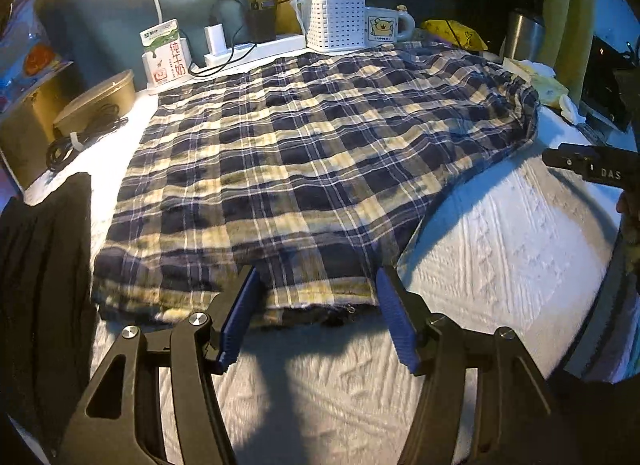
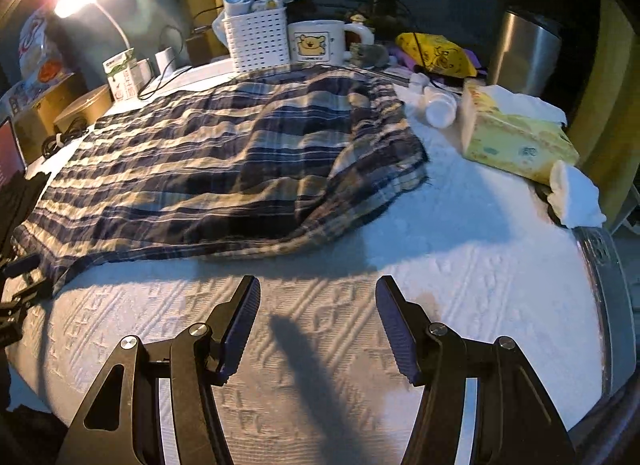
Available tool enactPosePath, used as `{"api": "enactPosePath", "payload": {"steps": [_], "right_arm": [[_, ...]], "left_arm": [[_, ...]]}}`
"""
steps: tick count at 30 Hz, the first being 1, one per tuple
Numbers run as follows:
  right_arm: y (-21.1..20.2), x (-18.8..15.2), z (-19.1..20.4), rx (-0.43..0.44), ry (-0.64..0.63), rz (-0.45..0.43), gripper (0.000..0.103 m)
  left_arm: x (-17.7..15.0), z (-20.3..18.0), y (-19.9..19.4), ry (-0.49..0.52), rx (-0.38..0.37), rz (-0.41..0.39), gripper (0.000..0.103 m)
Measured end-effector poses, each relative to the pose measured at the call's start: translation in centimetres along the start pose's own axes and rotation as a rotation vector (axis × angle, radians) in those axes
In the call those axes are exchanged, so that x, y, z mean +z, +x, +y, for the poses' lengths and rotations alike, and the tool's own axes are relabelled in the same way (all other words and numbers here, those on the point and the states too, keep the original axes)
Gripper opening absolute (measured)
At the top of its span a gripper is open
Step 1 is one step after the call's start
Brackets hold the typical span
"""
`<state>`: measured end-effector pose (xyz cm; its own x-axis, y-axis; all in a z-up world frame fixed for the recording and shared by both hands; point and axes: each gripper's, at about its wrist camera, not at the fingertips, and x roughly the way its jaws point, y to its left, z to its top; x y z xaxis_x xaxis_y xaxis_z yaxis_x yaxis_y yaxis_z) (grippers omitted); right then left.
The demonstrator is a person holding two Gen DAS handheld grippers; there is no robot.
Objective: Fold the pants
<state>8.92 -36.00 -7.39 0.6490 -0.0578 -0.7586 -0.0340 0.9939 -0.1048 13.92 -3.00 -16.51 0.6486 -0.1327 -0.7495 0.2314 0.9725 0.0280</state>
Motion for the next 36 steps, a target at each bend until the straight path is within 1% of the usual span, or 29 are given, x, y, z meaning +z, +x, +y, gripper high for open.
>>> {"api": "enactPosePath", "payload": {"steps": [4,6,11,15,17,19,20,21,22,25,26,27,28,29,32,36], "right_arm": [[-0.1,-0.1,-0.7,-0.005,0.013,-0.004,0.062],[-0.4,-0.2,-1.0,-0.007,0.017,-0.01,0.062],[-0.9,-0.4,-1.9,-0.006,0.051,-0.026,0.062],[-0.9,-0.2,-2.2,0.003,0.063,-0.034,0.062],[-0.9,-0.1,-2.2,0.004,0.062,-0.036,0.062],[-0.9,0.0,-2.3,0.002,0.061,-0.036,0.062],[-0.9,0.1,-2.4,-0.001,0.062,-0.035,0.062],[-0.9,0.2,-2.5,-0.003,0.063,-0.035,0.062],[-0.8,0.3,-2.6,-0.005,0.066,-0.034,0.062],[-0.8,0.5,-3.2,-0.006,0.077,-0.036,0.063],[-0.7,0.6,-3.4,-0.002,0.084,-0.036,0.067],[-0.6,0.7,-3.6,0.004,0.093,-0.036,0.071],[-0.5,0.8,-3.8,0.019,0.109,-0.04,0.077],[-0.4,0.9,-3.9,0.033,0.121,-0.043,0.079],[0.0,1.4,-4.0,0.087,0.158,-0.048,0.079],[1.0,2.1,-4.0,0.146,0.201,-0.042,0.079]], "left_arm": [[-0.6,0.6,-1.1,-0.009,-0.014,0.01,0.061],[-0.8,1.2,-1.9,-0.023,-0.009,0.006,0.061],[-0.2,3.4,-3.5,-0.072,0.028,-0.055,0.061],[0.9,4.4,-2.9,-0.081,0.068,-0.076,0.061],[1.0,5.0,-2.0,-0.091,0.091,-0.067,0.061],[0.7,5.8,-0.8,-0.108,0.116,-0.03,0.061],[0.4,6.2,-0.2,-0.119,0.125,0.002,0.061],[0.1,6.5,0.1,-0.126,0.125,0.023,0.061],[-0.1,6.8,-0.1,-0.133,0.115,0.014,0.061],[-0.2,7.5,-1.0,-0.144,0.145,0.022,0.061],[-0.2,7.9,-1.5,-0.159,0.151,0.013,0.061],[-0.1,8.4,-1.9,-0.171,0.154,0.003,0.061],[0.2,8.8,-2.4,-0.179,0.16,-0.011,0.061],[0.5,9.1,-2.8,-0.182,0.17,-0.024,0.061],[1.7,9.8,-3.6,-0.189,0.201,-0.066,0.061],[3.2,10.3,-3.7,-0.193,0.215,-0.09,0.061]]}}
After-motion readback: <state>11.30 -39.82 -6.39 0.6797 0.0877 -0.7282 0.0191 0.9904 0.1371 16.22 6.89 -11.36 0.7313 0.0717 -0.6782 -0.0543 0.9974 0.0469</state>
